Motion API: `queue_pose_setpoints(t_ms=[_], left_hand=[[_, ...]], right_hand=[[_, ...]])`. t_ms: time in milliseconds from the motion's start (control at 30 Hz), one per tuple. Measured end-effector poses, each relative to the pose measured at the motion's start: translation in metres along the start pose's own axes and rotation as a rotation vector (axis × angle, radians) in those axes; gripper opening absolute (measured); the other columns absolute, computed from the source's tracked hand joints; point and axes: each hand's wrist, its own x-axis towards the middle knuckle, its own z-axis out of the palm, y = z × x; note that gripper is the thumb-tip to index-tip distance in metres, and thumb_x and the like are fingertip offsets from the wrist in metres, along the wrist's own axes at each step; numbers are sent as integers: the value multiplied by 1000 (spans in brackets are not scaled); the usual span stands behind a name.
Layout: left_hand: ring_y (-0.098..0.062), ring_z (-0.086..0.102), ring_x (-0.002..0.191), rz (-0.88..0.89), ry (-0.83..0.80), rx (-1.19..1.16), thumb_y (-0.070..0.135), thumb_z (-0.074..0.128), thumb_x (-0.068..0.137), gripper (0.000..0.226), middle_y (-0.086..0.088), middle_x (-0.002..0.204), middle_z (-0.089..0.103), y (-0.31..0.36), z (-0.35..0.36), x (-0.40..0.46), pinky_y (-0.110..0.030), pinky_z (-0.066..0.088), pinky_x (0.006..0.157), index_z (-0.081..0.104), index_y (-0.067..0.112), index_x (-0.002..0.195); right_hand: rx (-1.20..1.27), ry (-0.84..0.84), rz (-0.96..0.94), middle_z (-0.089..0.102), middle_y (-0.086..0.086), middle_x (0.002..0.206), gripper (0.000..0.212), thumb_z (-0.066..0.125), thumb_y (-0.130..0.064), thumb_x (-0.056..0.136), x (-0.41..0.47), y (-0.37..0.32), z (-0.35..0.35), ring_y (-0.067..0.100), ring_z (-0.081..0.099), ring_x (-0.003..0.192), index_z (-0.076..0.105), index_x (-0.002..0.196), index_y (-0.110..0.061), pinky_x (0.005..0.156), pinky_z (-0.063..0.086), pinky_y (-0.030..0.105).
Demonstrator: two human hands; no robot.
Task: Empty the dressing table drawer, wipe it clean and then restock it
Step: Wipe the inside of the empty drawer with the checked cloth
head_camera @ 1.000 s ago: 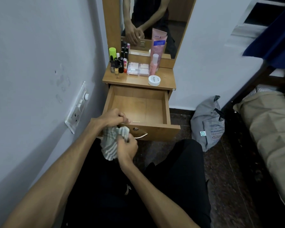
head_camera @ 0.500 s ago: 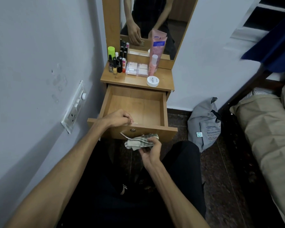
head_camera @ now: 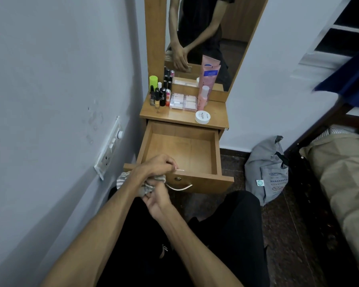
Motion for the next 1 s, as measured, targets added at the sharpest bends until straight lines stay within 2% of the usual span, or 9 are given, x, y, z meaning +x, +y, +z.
queue_pose_setpoints(t_ms=[133,267,433,567,733,800,867,933,1000], left_hand=[[-14,65,108,-32,-16,-57,15,62,92,22,7,103,75,-6,-18,-14,-33,49,100,81,25,96],[-1,66,93,4,105,-129,23,57,97,26,16,88,75,-11,-39,-30,-16,45,83,80,26,84],[-2,61,110,-13,101,-9,19,63,95,17,13,113,73,-30,-38,-39,-30,40,103,80,22,93],[0,66,99,22,161,-3,16,65,95,20,15,97,75,-22,-34,-34,-32,49,102,77,30,88],[-6,70,90,36,251,-52,30,63,97,30,11,82,77,0,-24,-24,-36,52,95,76,21,72],[-9,71,82,73,293,-108,33,65,97,32,6,77,77,10,-22,-20,-36,54,89,75,18,70],[-12,72,84,103,291,-217,21,70,93,12,1,82,77,23,-18,-15,-36,56,85,74,17,83],[-17,71,96,140,240,-377,8,68,92,15,-1,97,76,41,-14,-12,-33,59,81,71,19,102],[-16,70,104,185,144,-509,17,64,96,21,2,110,74,59,-11,-10,-24,58,78,70,23,115]], right_hand=[[-390,126,-140,77,9,91,16,63,-11,89,-11,-9,13,21,74,81,72,102,-9,70,58,32],[-966,175,-700,73,-6,81,21,65,-26,84,-34,-21,-28,11,69,77,70,105,-24,74,56,32],[-1613,282,-716,68,-3,73,21,55,-41,81,-49,-44,-79,17,67,73,61,92,-25,65,49,33],[-1414,291,-969,62,-4,69,15,55,-38,86,-56,-62,-83,9,58,67,64,89,-27,62,49,31],[-1161,257,-873,68,-4,71,16,63,-18,90,-57,-93,-84,12,62,62,68,77,-27,59,52,33],[-978,155,-743,73,-2,80,15,61,-23,90,-60,-111,-78,14,68,73,74,81,-24,63,54,31],[-768,83,-504,78,3,87,18,61,-28,83,-60,-134,-72,20,74,79,76,85,-18,63,57,30],[-574,28,-296,79,12,97,28,66,-26,81,-58,-153,-71,28,77,85,74,99,-7,67,61,36],[-473,-70,-220,75,20,115,42,71,-27,83,-56,-172,-73,39,73,103,72,118,-4,84,61,48]])
